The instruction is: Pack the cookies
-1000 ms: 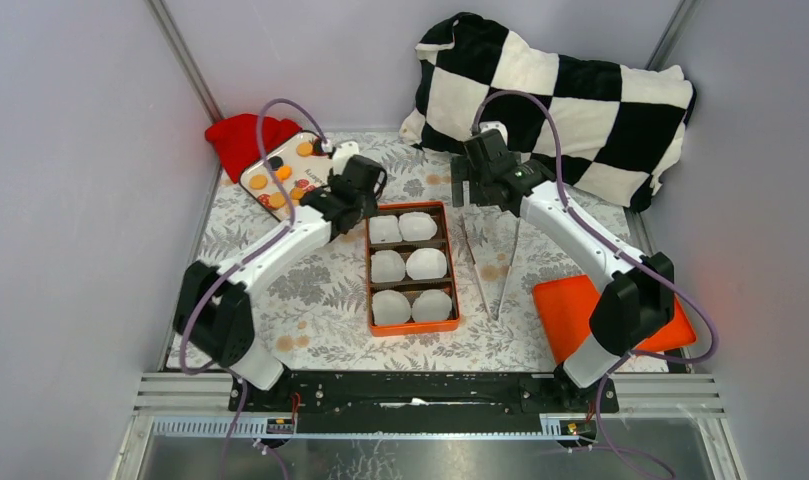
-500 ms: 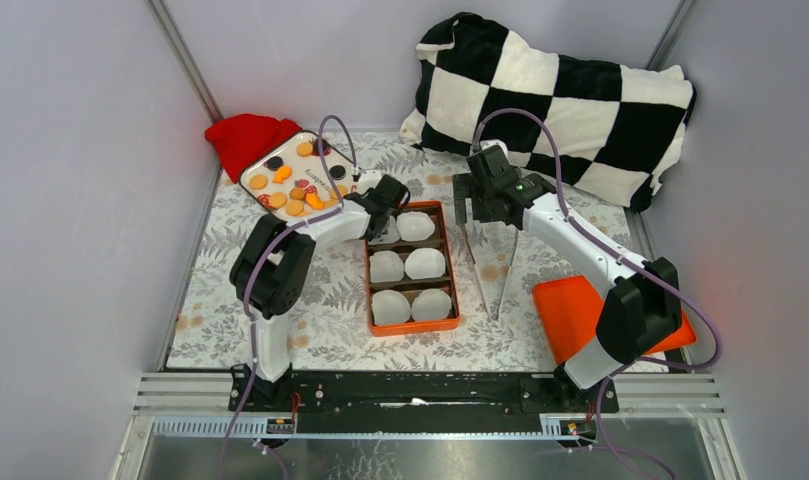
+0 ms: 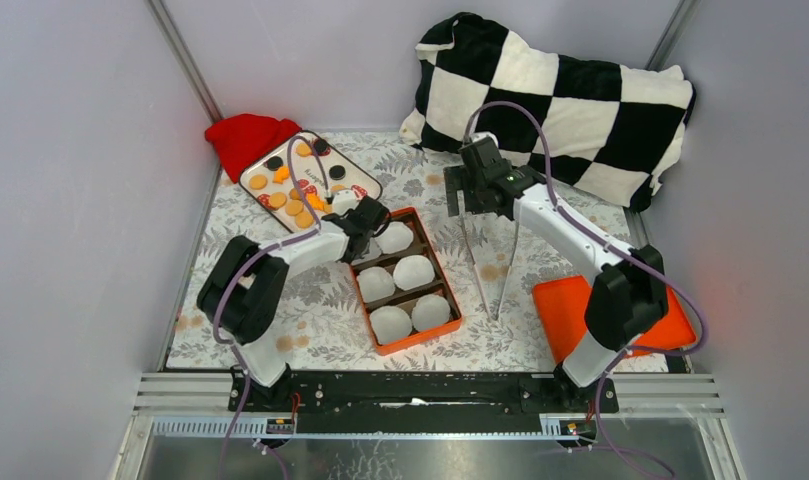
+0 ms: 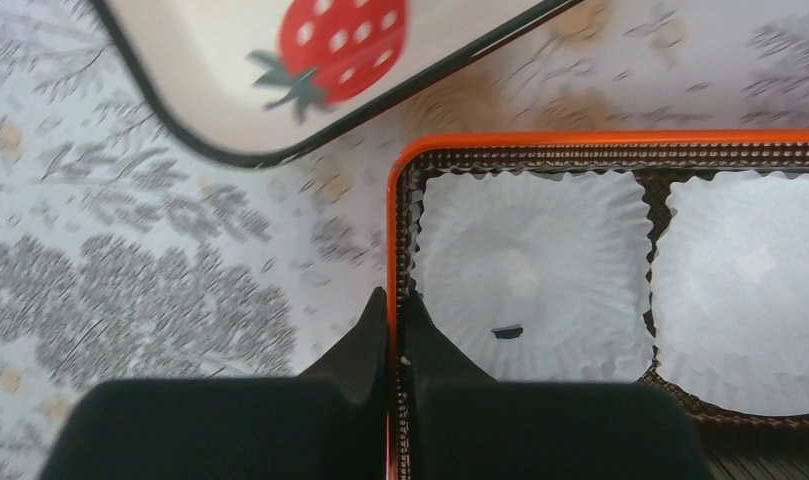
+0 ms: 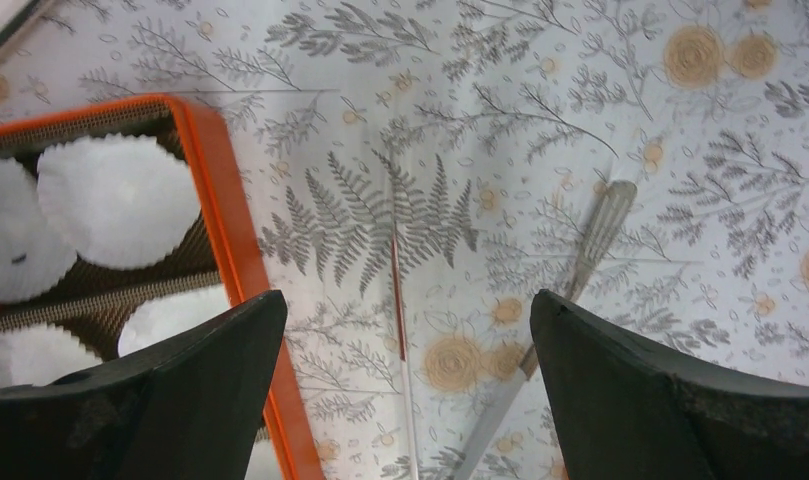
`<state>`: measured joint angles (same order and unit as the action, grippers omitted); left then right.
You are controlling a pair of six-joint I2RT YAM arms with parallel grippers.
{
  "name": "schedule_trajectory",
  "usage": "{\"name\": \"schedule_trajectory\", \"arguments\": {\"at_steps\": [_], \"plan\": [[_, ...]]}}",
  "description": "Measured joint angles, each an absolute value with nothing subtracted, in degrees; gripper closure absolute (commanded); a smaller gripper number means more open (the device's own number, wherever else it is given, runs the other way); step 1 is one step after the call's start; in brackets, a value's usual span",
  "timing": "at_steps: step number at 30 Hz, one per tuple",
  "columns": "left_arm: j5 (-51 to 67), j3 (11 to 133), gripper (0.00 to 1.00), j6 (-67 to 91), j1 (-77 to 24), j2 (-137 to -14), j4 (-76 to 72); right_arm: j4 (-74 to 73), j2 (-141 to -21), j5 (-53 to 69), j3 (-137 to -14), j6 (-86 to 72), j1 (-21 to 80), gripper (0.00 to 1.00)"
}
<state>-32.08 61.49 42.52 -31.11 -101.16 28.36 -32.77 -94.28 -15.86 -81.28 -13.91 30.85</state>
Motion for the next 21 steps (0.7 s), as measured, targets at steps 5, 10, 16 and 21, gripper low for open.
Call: {"name": "schedule_trajectory", "arguments": {"at_steps": [5,10,16,21], "plan": [[-33.36,55.90,0.99,45.54,-31.11,-95.94,31.48,-31.88,-100.71,-13.10,-87.66,-13.76,30.85,0.00],[-36.71,54.85,0.91,48.42,-31.11,-93.65,36.42,-31.18,-110.54,-7.57,-98.32,-13.76,30.85,0.00],[-39.05,53.41,0.91,51.62,-29.74,-93.14,40.07,-31.11,-123.04,-2.11,-111.33,-13.80,31.09,0.11],[-38.92,51.31,0.92,53.04,-28.34,-92.53,39.83,-31.48,-133.34,0.73,-121.23,-13.91,32.12,0.38]]}}
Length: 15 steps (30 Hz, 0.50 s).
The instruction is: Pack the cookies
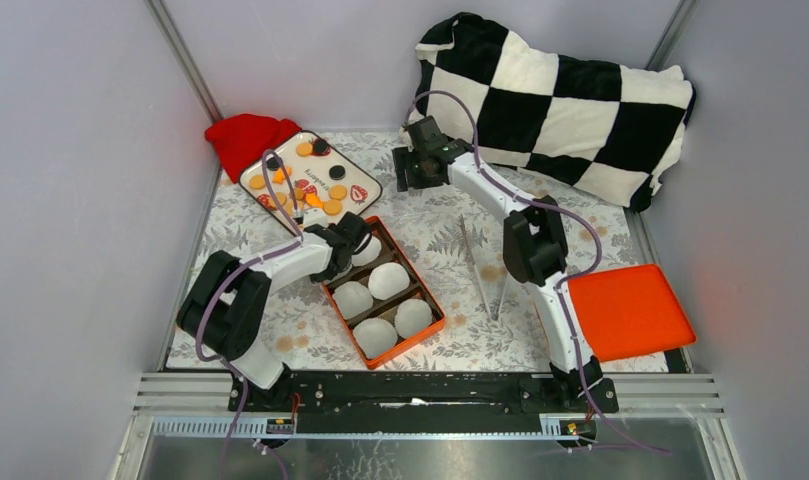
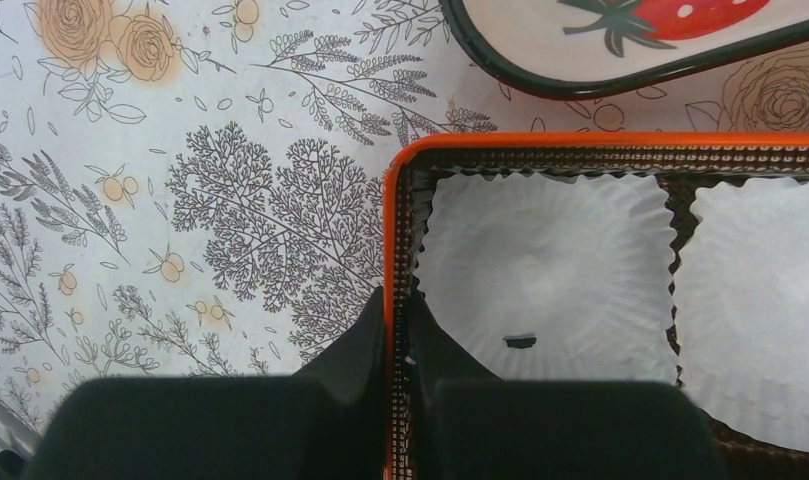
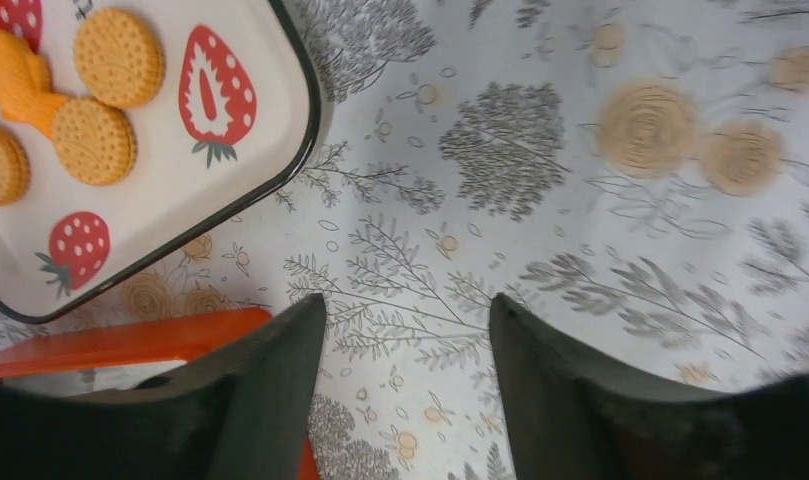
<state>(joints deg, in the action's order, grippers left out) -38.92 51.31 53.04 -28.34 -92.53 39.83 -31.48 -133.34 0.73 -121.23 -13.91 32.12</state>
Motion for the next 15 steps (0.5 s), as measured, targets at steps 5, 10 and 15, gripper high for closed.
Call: {"name": "schedule_trajectory", "arguments": {"at_steps": [5,10,15], "plan": [[-38.06,50.11,0.93,53.19,-28.16,-91.26,38.70,-30.89,-139.35,4.71,-123.87,-14.87,33.74,0.24],[-37.67,49.89,0.92,52.86,-28.12,-90.89,38.26,-29.95,-142.69,8.75,-125.34,-16.21,35.48,0.13],[-35.86,49.10,0.90,51.92,-27.97,-89.58,37.19,-28.47,-145.75,11.00,-129.45,-17.50,36.21,0.14]]}}
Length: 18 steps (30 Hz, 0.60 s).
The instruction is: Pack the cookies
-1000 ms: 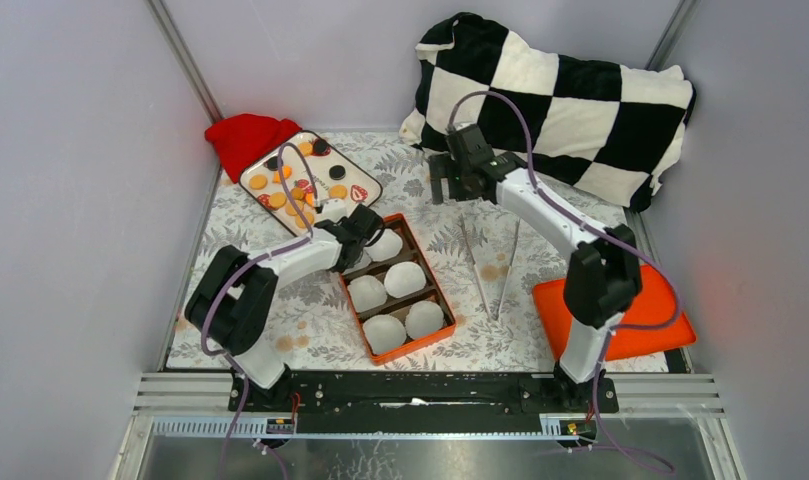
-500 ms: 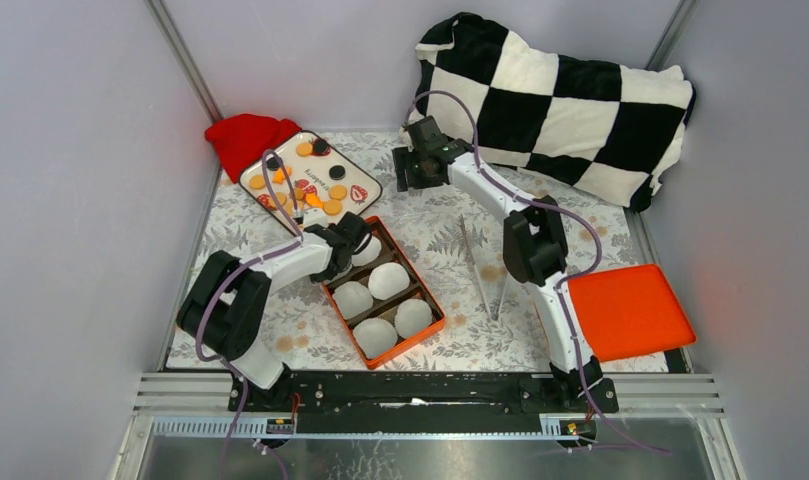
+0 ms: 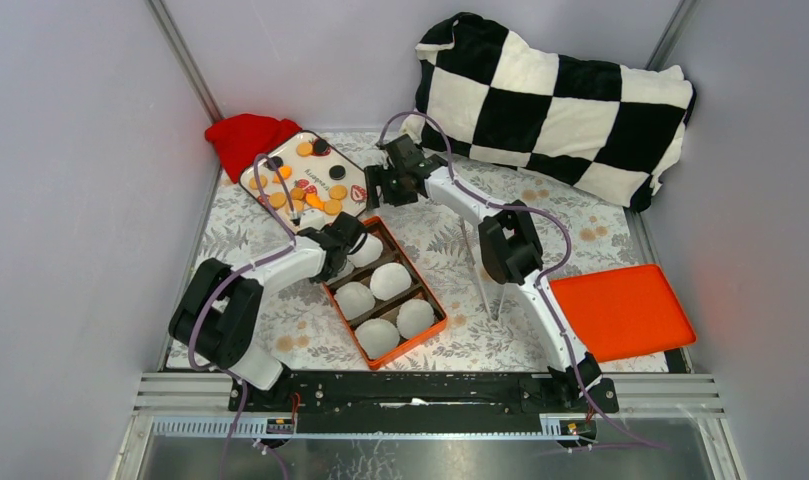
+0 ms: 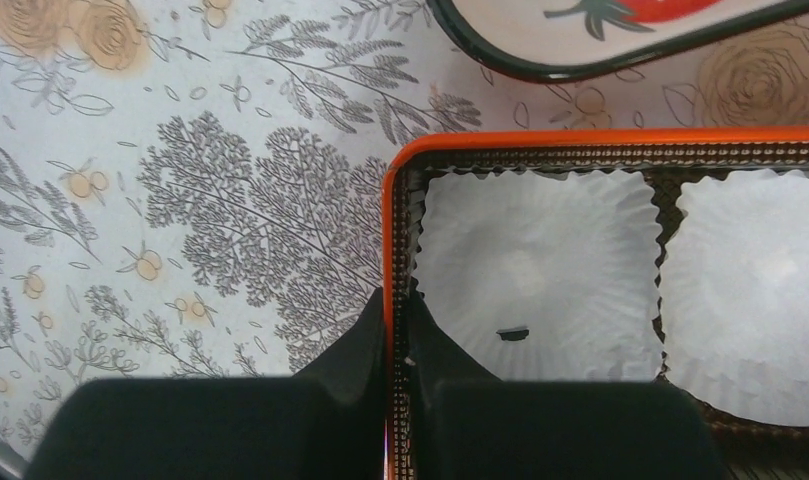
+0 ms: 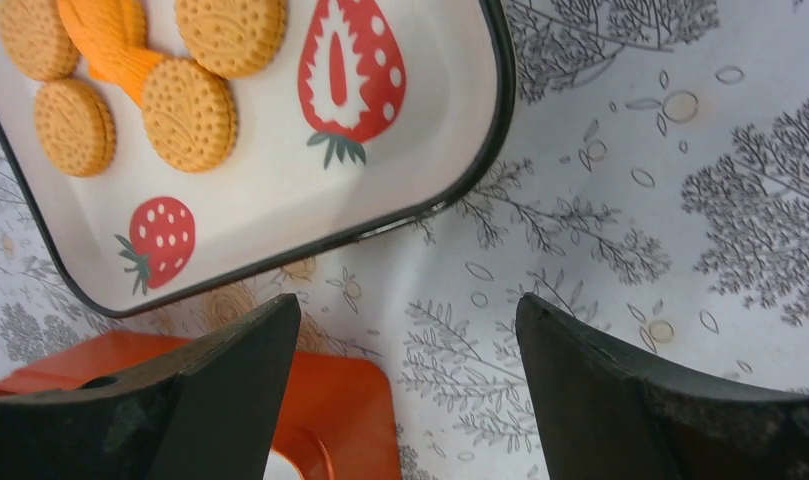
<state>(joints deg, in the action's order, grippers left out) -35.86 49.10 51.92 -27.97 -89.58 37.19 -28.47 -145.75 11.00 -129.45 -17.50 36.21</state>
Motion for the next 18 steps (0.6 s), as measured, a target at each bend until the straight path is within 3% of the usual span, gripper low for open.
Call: {"name": "schedule_trajectory", "arguments": {"at_steps": [3,8,12,15,18], "plan": [[-33.58,48.64,0.88,51.35,-28.08,-88.33,36.69,-26.92,-146.98,11.64,-130.63,-18.68,36.21,0.15],[-29.89,48.38,0.81,49.63,-28.86,-86.15,36.38,-24.69,-149.36,11.57,-132.73,-21.04,36.18,0.26],[-27.51,48.34,0.74,48.18,-29.71,-83.53,36.58,-23.16,-153.01,11.68,-137.47,-23.27,36.16,0.48],[-26.70,48.34,0.72,47.46,-29.98,-81.12,36.91,-22.48,-153.80,11.62,-137.88,-25.02,36.01,0.61],[-26.37,48.34,0.72,46.94,-30.02,-79.50,37.04,-22.24,-154.17,11.57,-137.88,-26.79,35.53,0.80]]}}
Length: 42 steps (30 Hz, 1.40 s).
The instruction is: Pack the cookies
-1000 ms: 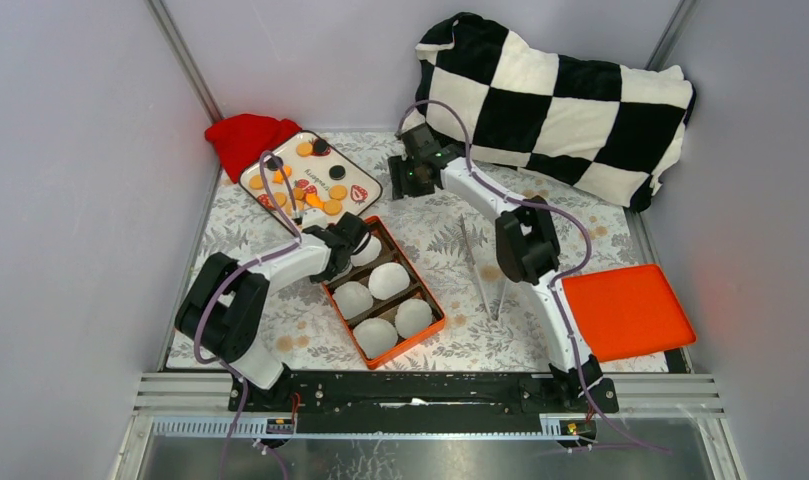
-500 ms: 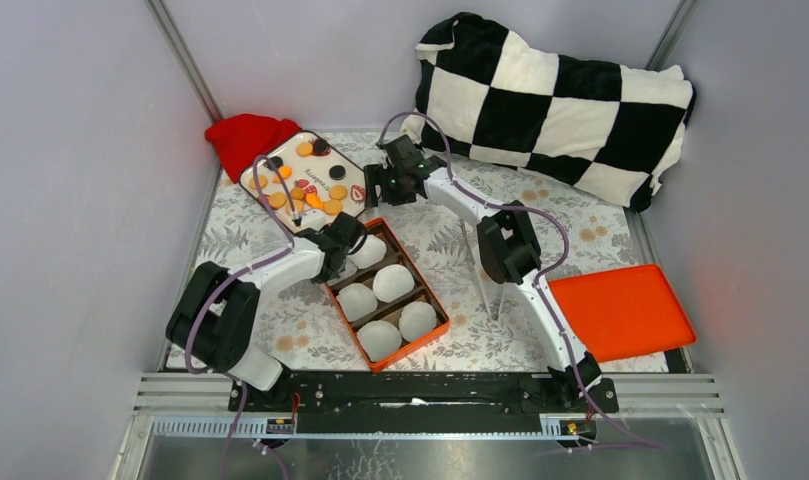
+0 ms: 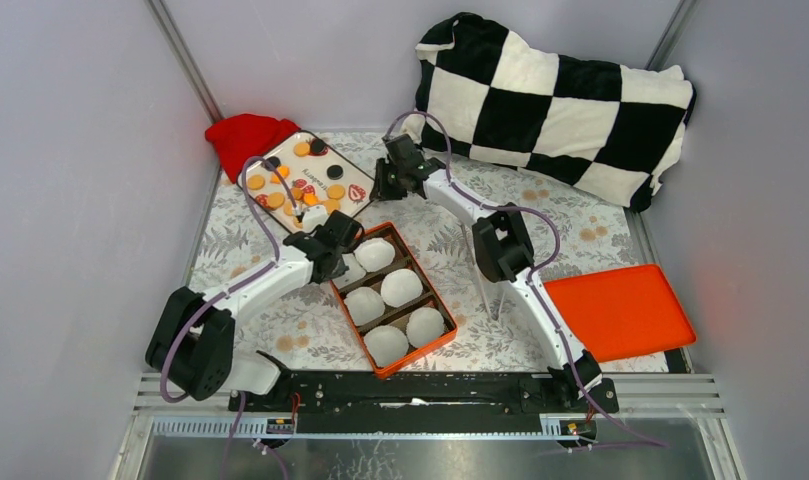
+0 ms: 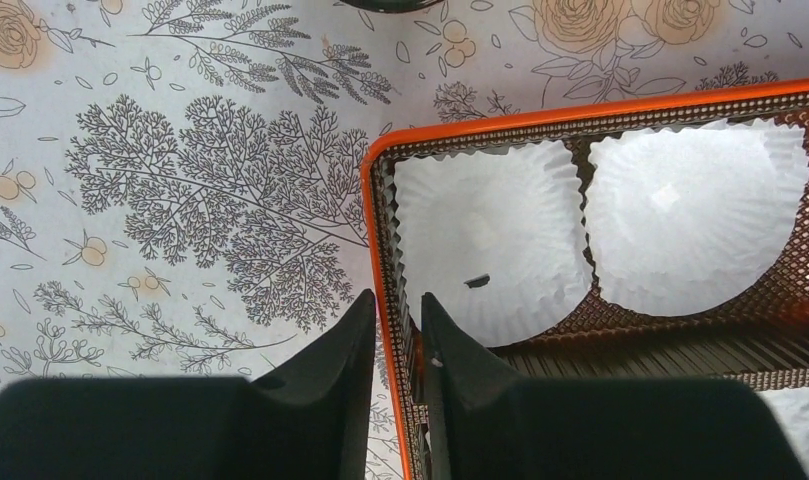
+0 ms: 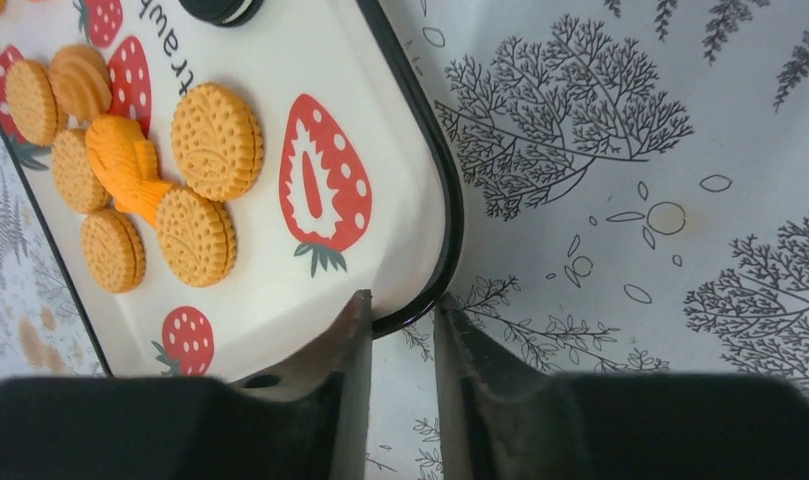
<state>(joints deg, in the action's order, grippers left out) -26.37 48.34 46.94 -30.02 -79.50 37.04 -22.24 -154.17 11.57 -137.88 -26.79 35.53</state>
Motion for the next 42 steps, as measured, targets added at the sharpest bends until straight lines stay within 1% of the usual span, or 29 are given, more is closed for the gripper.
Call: {"name": "schedule_trajectory", "arguments": {"at_steps": [1,2,3,6,10,15,16,19,20,21,23,25,27,28,29,30,32,33,34,35,39,42], "plan": [[-26.33,48.34,0.72,46.83,-30.02,-79.31,37.06,-22.00,-154.26,11.57,-137.88,-27.44,35.40,0.90],[-26.28,48.34,0.73,46.72,-30.02,-79.31,37.08,-21.82,-154.28,11.31,-137.88,-28.64,35.31,0.98],[-26.04,48.34,0.73,46.57,-30.02,-79.44,37.12,-21.61,-154.28,10.83,-137.88,-30.11,35.18,1.00],[-25.69,48.31,0.73,46.41,-30.02,-80.01,37.19,-19.46,-154.12,9.30,-136.92,-32.60,34.98,1.00],[-25.41,48.34,0.73,46.15,-30.11,-80.73,37.26,-17.91,-152.35,6.57,-134.54,-31.27,34.94,1.00],[-25.32,48.34,0.73,45.54,-30.33,-80.84,37.28,-16.73,-149.56,3.90,-127.81,-30.83,34.26,1.00],[-25.28,48.34,0.73,45.41,-30.33,-80.84,37.26,-16.82,-148.90,3.81,-126.85,-30.76,34.13,0.96],[-25.19,48.34,0.73,45.21,-30.35,-80.97,37.21,-17.47,-147.96,3.92,-125.64,-29.87,33.41,0.74],[-25.15,48.34,0.73,45.17,-30.35,-81.08,37.21,-17.47,-147.89,4.14,-125.64,-29.74,33.21,0.69],[-24.99,48.34,0.73,45.10,-30.35,-81.28,37.21,-17.43,-147.70,4.16,-125.56,-29.45,33.08,0.68],[-24.84,48.34,0.73,45.04,-30.39,-81.56,37.21,-16.80,-146.50,4.23,-123.76,-28.95,32.97,0.73],[-24.77,48.34,0.73,45.01,-30.50,-81.67,37.23,-16.21,-144.22,4.25,-120.09,-28.27,32.99,0.81],[-24.75,48.34,0.73,44.99,-30.57,-81.67,37.21,-16.01,-142.30,4.60,-116.99,-27.55,33.06,0.83],[-24.75,48.34,0.73,44.97,-30.61,-81.67,37.21,-16.10,-141.93,5.02,-116.57,-27.20,33.12,0.81],[-24.75,48.36,0.73,44.88,-30.61,-81.67,37.21,-16.05,-141.91,5.61,-116.75,-26.96,33.19,0.78],[-24.71,48.40,0.73,44.82,-30.61,-81.67,37.21,-16.56,-141.93,6.13,-117.54,-26.74,33.34,0.71],[-24.67,48.51,0.73,44.71,-30.65,-81.69,37.21,-18.09,-142.28,7.27,-119.94,-26.48,33.69,0.51],[-24.62,48.58,0.73,44.60,-30.68,-81.73,37.19,-18.22,-142.47,7.75,-121.58,-26.26,33.93,0.43],[-24.60,48.66,0.73,44.53,-30.72,-81.80,37.19,-18.15,-142.54,8.27,-122.83,-26.22,34.22,0.38],[-24.60,48.73,0.73,44.42,-30.74,-81.93,37.19,-18.04,-142.54,8.69,-123.85,-26.28,34.54,0.35],[-24.56,48.75,0.73,44.18,-30.76,-82.13,37.15,-17.67,-143.04,10.24,-126.98,-26.44,35.90,0.37],[-24.56,48.75,0.73,44.07,-30.76,-82.13,37.17,-17.72,-145.67,11.64,-130.76,-27.42,36.53,0.40]]}}
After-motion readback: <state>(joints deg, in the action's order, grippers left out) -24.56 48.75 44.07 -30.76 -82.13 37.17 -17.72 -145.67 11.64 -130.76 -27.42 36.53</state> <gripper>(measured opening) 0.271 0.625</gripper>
